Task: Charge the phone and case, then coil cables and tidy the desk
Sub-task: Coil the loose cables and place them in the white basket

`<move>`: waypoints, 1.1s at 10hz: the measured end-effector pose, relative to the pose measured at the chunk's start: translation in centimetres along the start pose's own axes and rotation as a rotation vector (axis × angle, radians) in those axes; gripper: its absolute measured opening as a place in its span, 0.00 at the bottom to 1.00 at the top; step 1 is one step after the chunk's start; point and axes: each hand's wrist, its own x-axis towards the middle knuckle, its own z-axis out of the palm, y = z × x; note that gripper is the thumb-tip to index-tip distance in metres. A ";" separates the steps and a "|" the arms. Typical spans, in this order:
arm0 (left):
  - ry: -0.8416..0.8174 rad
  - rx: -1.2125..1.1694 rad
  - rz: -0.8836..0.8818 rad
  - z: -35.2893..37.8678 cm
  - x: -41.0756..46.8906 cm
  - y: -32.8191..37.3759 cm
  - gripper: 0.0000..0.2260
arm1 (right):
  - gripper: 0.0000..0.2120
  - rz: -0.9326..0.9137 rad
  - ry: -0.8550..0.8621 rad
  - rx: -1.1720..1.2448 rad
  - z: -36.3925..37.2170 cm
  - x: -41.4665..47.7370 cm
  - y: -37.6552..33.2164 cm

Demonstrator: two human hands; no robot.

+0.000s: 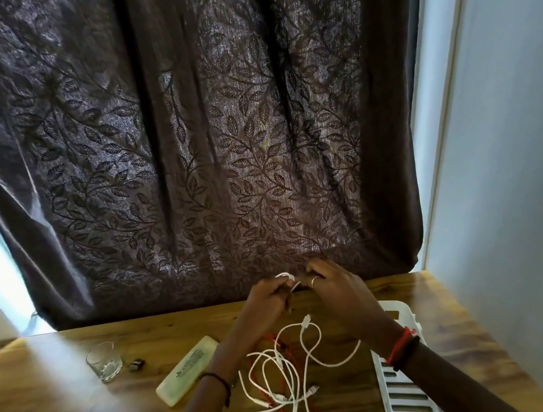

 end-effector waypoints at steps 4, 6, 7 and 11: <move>-0.248 -0.565 -0.142 -1.4 -2.3 1.5 0.08 | 0.30 0.004 -0.053 0.101 0.1 0.1 1.1; -0.150 -0.953 -0.220 0.1 -3.4 1.0 0.09 | 0.16 0.038 0.082 0.256 1.3 0.6 0.8; -0.086 -1.151 -0.267 1.2 -3.6 0.8 0.10 | 0.16 0.180 0.122 0.440 1.7 0.2 -0.6; 0.034 -1.191 -0.362 3.0 -10.5 -10.1 0.11 | 0.19 0.422 -0.050 0.619 2.2 -1.6 -2.9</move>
